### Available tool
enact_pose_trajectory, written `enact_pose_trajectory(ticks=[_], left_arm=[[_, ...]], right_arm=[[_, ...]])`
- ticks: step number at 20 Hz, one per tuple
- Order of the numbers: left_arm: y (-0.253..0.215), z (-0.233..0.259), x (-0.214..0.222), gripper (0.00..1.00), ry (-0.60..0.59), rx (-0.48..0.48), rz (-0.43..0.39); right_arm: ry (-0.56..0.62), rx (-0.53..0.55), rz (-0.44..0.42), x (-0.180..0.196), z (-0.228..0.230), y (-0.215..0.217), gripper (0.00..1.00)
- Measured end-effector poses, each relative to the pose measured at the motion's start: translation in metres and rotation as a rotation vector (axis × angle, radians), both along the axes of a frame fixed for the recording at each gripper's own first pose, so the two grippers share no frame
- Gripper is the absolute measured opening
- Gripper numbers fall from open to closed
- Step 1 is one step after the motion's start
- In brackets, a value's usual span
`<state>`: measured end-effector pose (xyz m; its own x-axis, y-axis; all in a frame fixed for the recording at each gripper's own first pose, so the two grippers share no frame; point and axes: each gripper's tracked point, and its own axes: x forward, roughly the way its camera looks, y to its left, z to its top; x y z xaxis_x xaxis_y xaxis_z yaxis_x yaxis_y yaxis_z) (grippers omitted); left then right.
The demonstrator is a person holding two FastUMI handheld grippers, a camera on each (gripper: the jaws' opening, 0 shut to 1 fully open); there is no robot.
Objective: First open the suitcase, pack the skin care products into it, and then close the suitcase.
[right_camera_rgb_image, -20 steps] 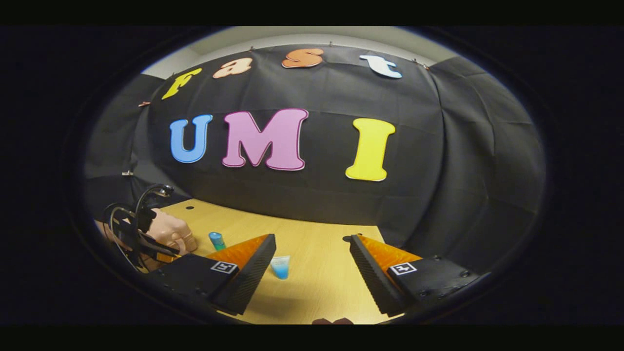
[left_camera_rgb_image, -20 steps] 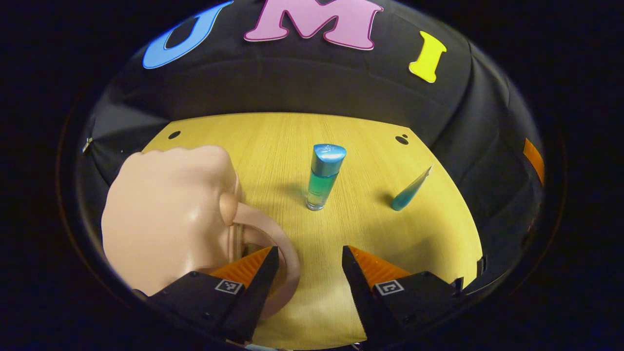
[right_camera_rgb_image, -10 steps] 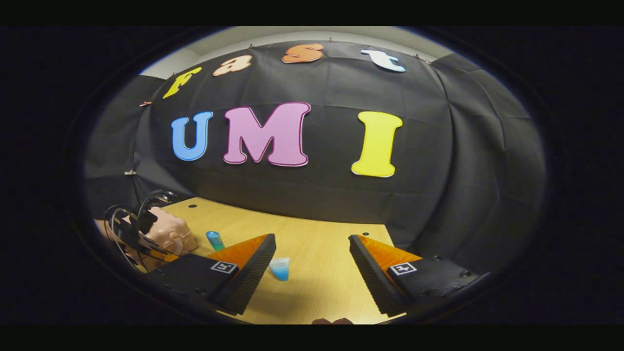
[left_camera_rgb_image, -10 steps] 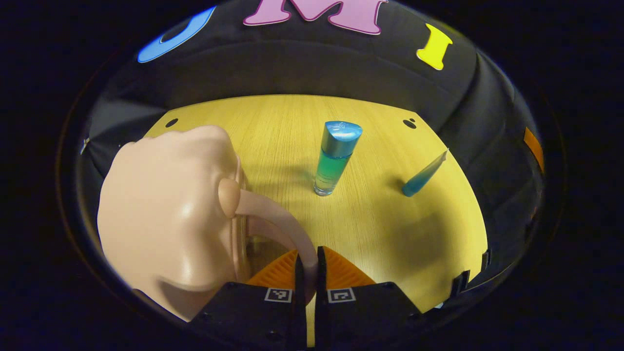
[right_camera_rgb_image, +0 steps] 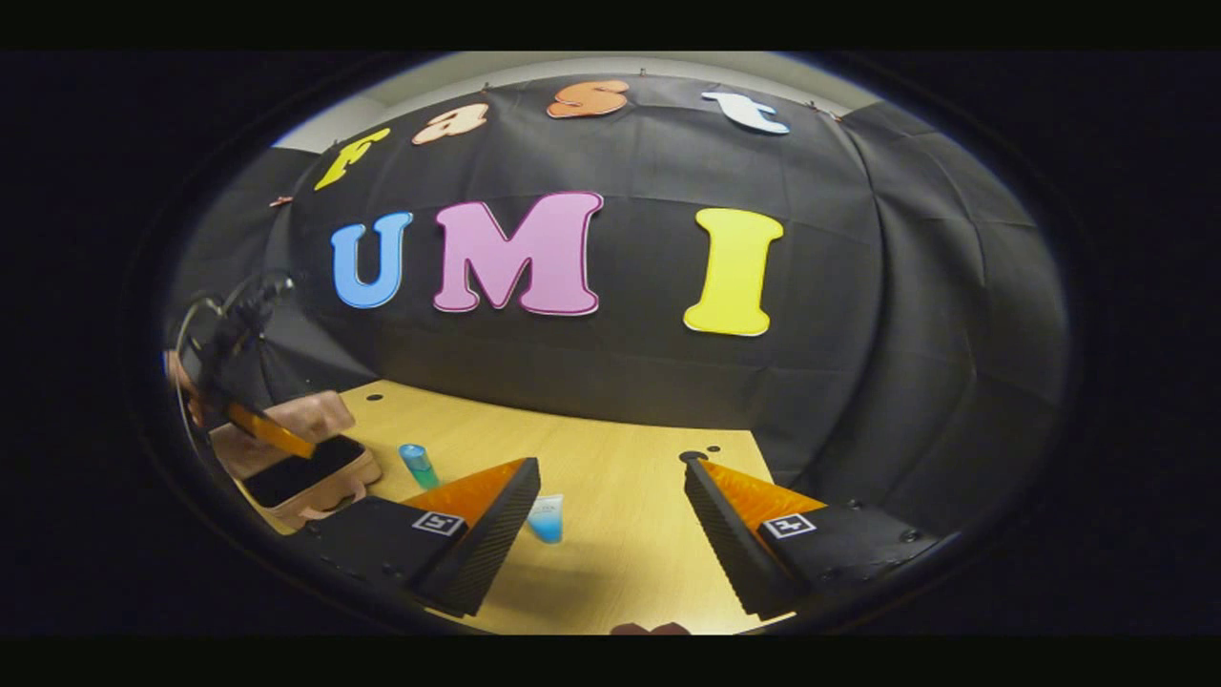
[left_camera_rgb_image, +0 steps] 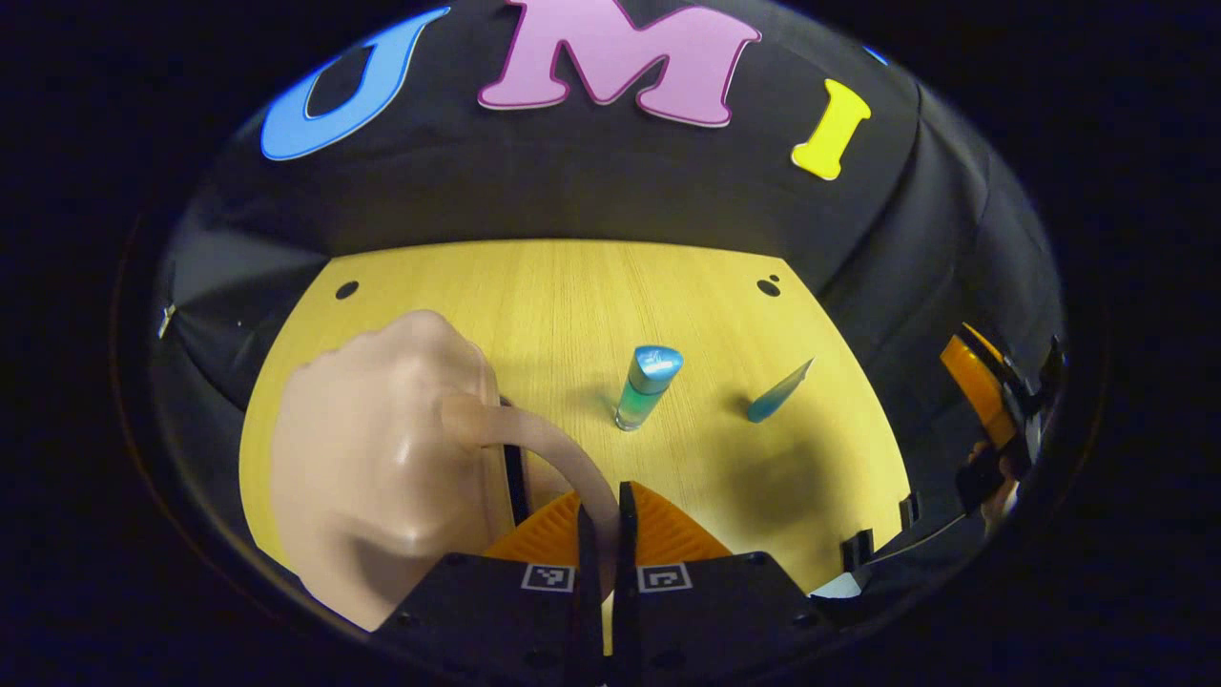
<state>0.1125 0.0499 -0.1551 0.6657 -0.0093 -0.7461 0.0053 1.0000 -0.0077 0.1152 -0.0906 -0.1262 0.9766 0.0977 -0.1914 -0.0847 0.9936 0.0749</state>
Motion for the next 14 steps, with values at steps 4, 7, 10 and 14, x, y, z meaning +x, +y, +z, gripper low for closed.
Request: enact_pose_trajectory(ticks=[4,7,10,14], left_arm=[[0.058,0.083,-0.019,0.09,-0.152,0.023,0.054],[0.117,0.118,-0.042,0.10,-0.236,0.002,0.116],[0.186,0.145,-0.063,0.09,-0.296,0.026,0.161],[0.282,0.153,-0.086,0.09,-0.302,0.058,0.215]], right_arm=[[-0.027,-0.002,0.013,0.002,0.018,0.029,0.97],[-0.059,-0.024,0.008,0.003,0.037,0.058,0.97],[-0.075,0.000,0.010,0.006,0.055,0.097,0.96],[-0.083,-0.007,0.007,0.012,0.071,0.141,0.96]])
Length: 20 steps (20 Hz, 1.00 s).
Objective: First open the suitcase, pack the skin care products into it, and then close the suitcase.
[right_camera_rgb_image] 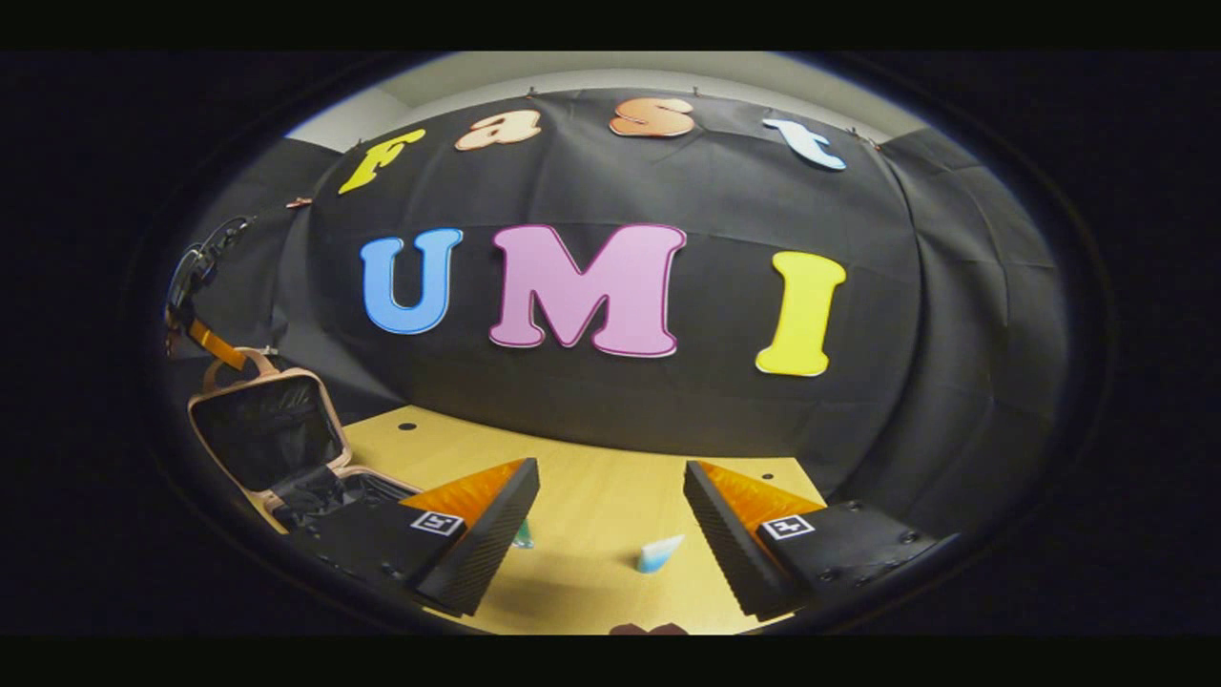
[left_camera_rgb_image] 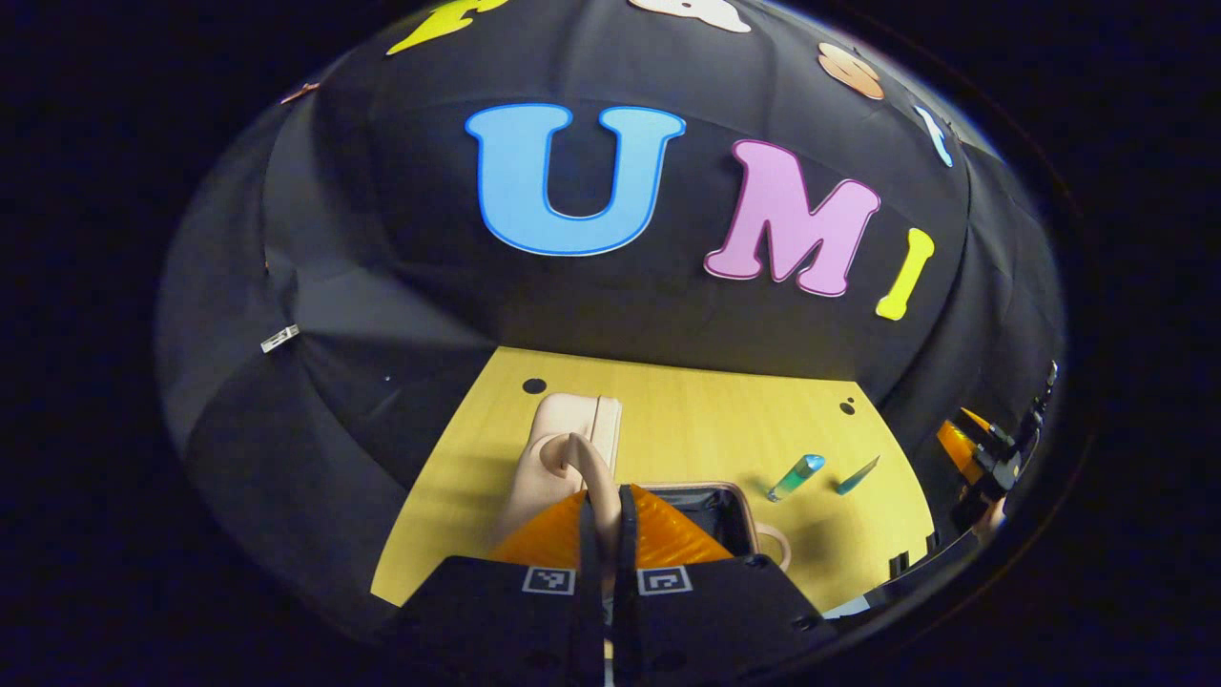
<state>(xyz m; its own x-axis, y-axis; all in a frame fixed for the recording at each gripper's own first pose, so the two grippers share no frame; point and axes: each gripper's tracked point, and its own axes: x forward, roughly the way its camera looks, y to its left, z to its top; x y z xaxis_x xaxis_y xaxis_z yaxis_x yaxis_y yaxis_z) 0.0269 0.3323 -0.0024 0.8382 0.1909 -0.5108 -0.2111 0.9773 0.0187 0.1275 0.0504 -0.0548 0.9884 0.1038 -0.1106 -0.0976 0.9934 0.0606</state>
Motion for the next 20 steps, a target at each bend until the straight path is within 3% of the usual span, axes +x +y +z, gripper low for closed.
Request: enact_pose_trajectory(ticks=[4,9,12,13,15,20], left_arm=[[0.107,-0.021,-0.002,0.09,0.028,-0.006,0.093],[0.215,-0.102,-0.002,0.08,0.146,-0.106,0.248],[0.241,-0.147,-0.002,0.09,0.197,-0.168,0.309],[0.244,-0.162,-0.005,0.13,0.222,-0.170,0.315],[0.242,-0.190,-0.006,0.09,0.264,-0.181,0.318],[0.249,-0.222,-0.008,0.12,0.316,-0.221,0.335]], right_arm=[[0.006,-0.027,-0.020,0.001,0.007,0.029,0.97],[0.056,-0.089,-0.064,-0.005,-0.001,0.051,0.96],[0.089,-0.094,-0.089,-0.009,-0.004,0.059,0.97],[0.101,-0.083,-0.098,-0.010,-0.005,0.061,0.97],[0.113,-0.064,-0.120,-0.014,-0.006,0.063,0.96],[0.137,-0.054,-0.174,-0.027,-0.011,0.059,0.97]])
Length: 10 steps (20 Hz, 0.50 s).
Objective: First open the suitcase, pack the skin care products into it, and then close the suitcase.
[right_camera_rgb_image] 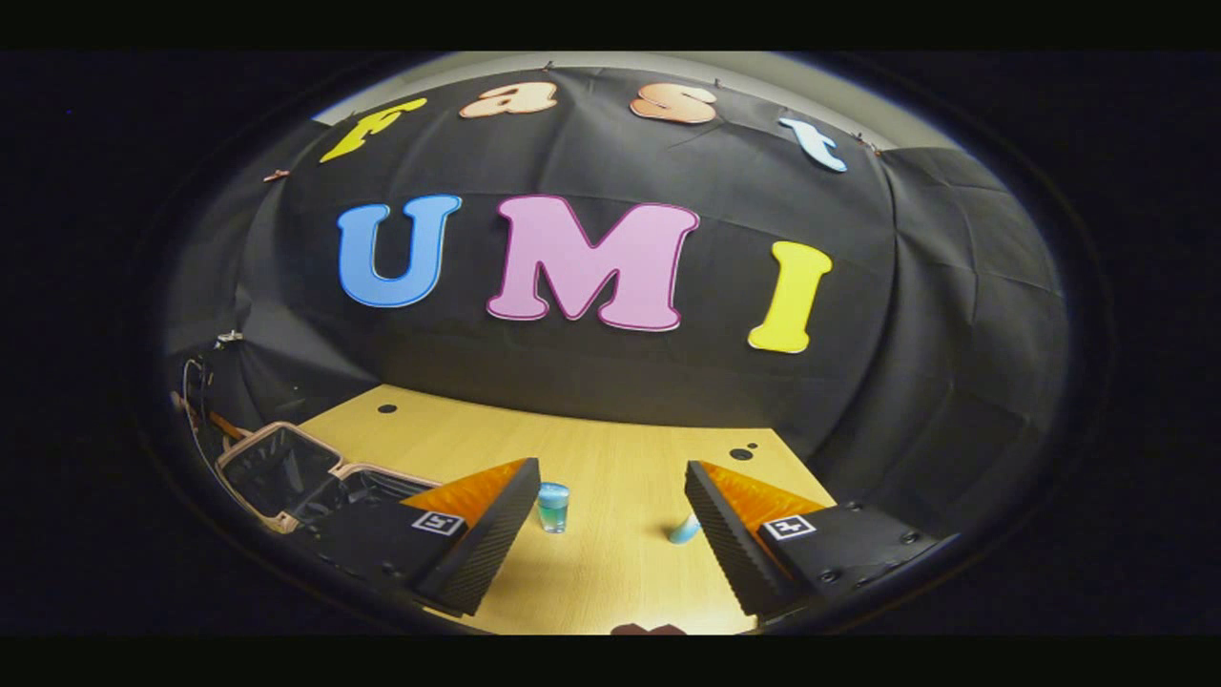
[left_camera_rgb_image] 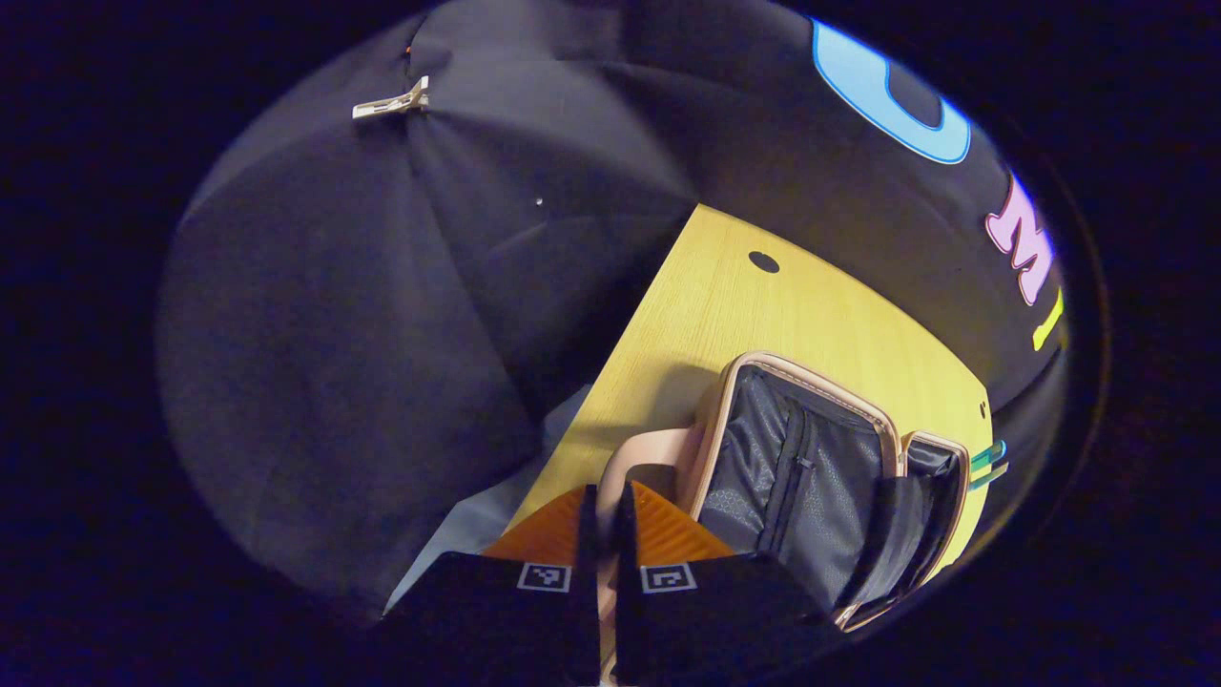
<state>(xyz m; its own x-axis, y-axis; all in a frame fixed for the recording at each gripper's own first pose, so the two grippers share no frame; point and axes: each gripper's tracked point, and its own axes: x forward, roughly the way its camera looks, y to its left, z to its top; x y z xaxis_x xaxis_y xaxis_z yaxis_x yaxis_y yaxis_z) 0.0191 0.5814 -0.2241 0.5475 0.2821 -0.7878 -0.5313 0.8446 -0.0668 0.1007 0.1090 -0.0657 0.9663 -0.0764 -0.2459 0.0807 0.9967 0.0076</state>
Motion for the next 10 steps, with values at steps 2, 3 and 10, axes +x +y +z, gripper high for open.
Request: enact_pose_trajectory(ticks=[2,3,10], left_arm=[[0.006,-0.007,-0.005,0.17,0.038,0.006,0.032],[0.009,-0.007,-0.005,0.20,0.044,0.032,0.040],[-0.002,0.029,-0.009,0.88,-0.022,0.191,0.031]], right_arm=[[0.005,-0.002,-0.017,-0.005,-0.003,-0.002,0.96],[0.007,0.000,-0.024,-0.007,-0.004,-0.003,0.97],[0.001,0.001,-0.033,-0.010,-0.006,-0.002,0.97]])
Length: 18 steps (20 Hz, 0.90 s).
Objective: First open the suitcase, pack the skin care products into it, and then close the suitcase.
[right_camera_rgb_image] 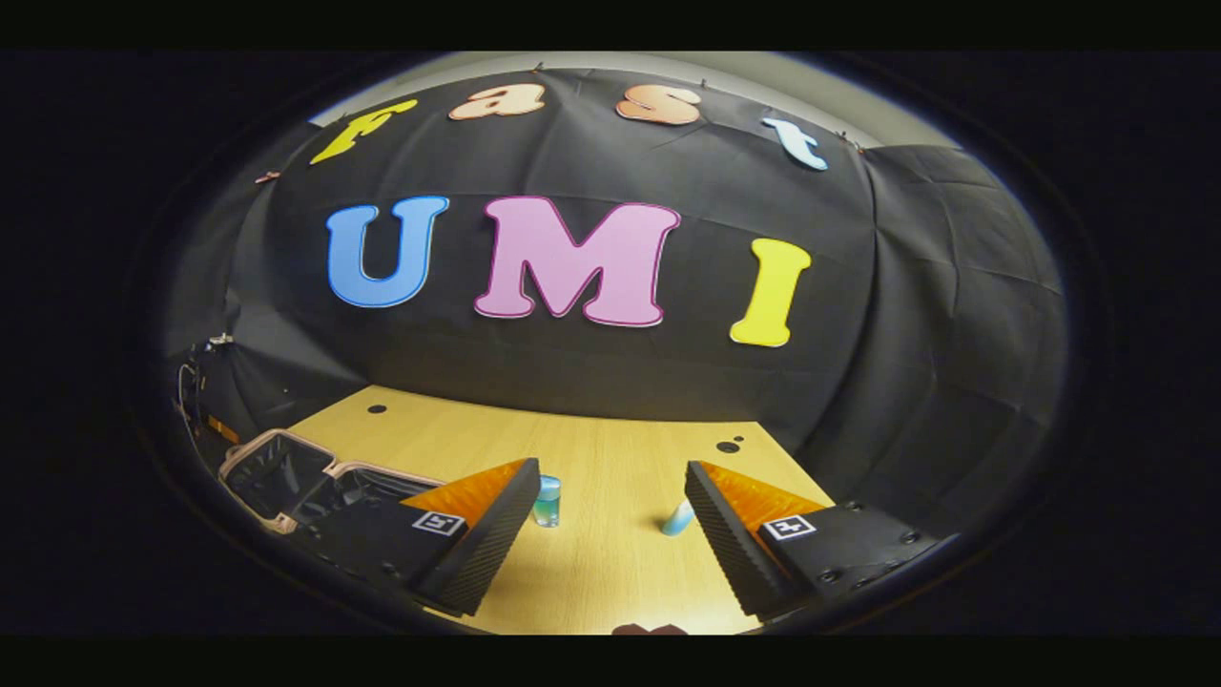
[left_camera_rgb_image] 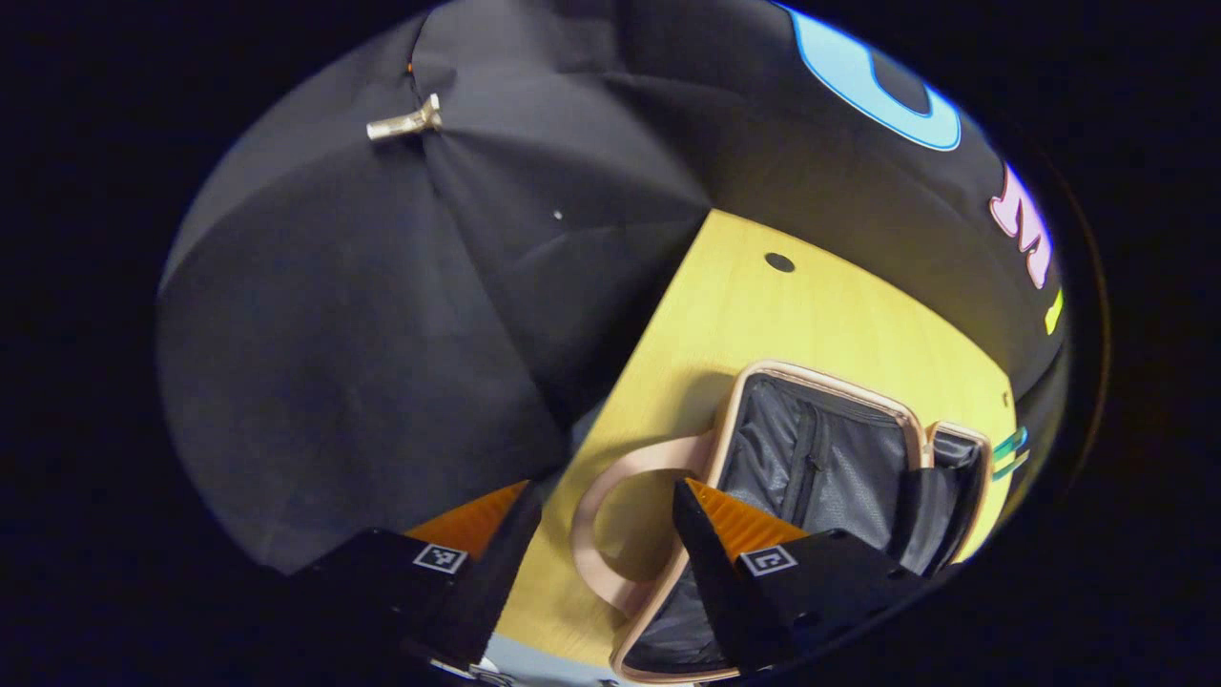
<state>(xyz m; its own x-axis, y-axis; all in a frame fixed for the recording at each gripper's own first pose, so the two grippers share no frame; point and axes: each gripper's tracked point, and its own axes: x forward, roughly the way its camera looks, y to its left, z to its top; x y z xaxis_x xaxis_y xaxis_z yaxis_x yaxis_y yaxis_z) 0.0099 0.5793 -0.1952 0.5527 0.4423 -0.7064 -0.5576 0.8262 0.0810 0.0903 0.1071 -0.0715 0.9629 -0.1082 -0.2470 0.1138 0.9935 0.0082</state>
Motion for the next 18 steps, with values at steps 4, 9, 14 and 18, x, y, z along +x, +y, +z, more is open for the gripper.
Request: enact_pose_trajectory(ticks=[4,9,14,18], left_arm=[[-0.048,0.066,0.016,0.91,-0.178,0.134,-0.081],[-0.138,0.169,0.037,0.91,-0.401,0.201,-0.225],[-0.239,0.221,0.060,0.94,-0.531,0.178,-0.368],[-0.345,0.216,0.096,0.94,-0.580,0.149,-0.549]], right_arm=[[-0.028,-0.001,0.007,0.003,0.004,0.002,0.97],[-0.067,-0.012,0.006,0.007,0.013,-0.003,0.97],[-0.097,-0.057,0.013,0.009,0.025,-0.008,0.97],[-0.111,-0.065,0.018,0.010,0.027,-0.013,0.96]])
